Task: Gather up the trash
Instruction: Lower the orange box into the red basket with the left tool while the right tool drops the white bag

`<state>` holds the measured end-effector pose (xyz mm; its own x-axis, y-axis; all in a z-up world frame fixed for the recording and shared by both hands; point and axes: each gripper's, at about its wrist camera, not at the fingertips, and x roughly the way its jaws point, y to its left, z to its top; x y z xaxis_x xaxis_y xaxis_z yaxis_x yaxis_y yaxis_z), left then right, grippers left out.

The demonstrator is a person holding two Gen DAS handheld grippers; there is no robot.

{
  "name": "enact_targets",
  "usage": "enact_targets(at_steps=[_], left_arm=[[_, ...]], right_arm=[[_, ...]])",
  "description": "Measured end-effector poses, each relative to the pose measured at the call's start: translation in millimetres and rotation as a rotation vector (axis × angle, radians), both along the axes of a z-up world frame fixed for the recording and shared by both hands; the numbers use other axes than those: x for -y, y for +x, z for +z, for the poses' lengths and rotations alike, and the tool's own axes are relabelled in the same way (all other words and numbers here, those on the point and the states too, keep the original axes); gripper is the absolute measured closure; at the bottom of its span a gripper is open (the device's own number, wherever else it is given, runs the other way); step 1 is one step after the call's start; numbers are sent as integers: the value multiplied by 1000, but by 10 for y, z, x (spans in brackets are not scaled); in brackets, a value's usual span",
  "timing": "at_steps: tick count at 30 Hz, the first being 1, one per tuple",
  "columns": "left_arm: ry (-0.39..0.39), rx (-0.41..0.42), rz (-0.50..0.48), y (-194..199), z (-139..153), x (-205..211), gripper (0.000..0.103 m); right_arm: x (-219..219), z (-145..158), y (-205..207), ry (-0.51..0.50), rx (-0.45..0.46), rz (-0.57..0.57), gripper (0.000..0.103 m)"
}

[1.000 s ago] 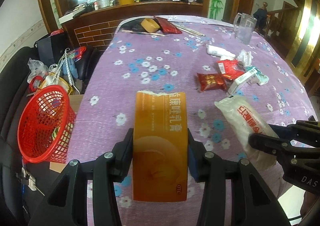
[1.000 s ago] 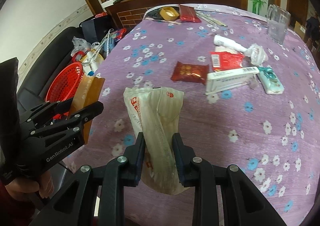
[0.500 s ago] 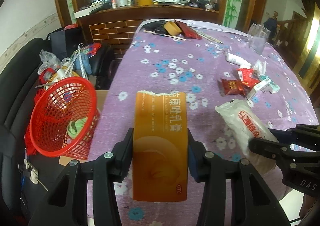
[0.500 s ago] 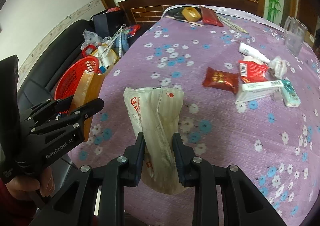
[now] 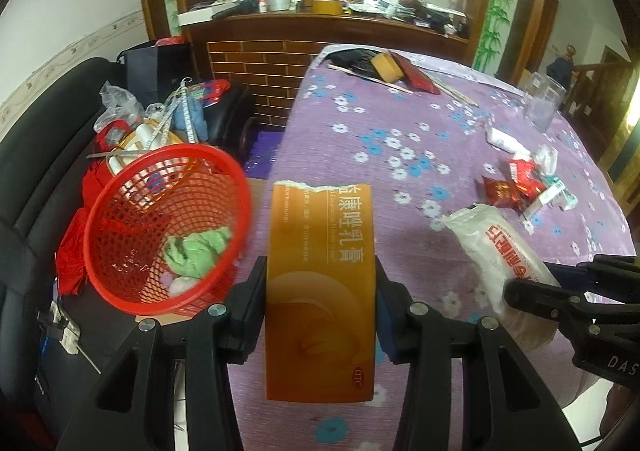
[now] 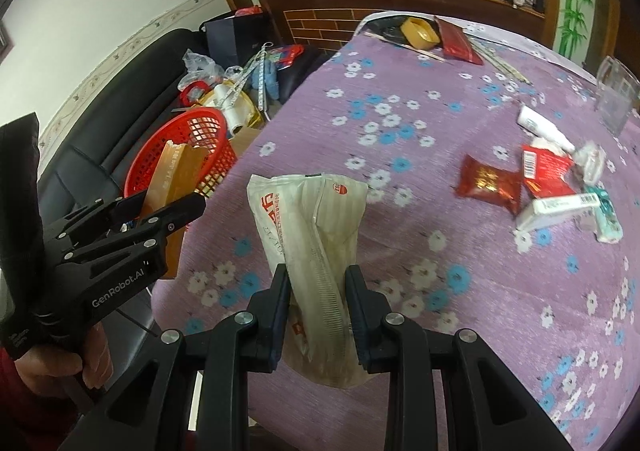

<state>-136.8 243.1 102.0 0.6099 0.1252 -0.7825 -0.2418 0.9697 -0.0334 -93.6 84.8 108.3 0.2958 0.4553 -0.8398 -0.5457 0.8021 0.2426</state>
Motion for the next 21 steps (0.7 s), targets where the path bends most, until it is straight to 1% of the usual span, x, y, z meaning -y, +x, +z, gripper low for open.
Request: enact_targets(at_steps=[4, 9, 13, 18, 21], left_arm=[[-12, 4, 44, -43, 17, -258, 58], [-29, 9, 116, -118, 41, -674, 58], [-50, 8, 175, -158, 34, -1016, 58], [-78, 1, 226, -136, 8, -1376, 57], [-87, -3, 241, -92, -14, -1551, 57]], right_arm=[[-208, 42, 61, 10, -5, 22, 73], [-550, 100, 167, 39, -30, 61, 73], [-896, 145, 256, 74, -64, 100, 73], [-1379, 181, 356, 90, -71, 152, 72], [-1630, 135, 469, 109, -113, 152, 72]])
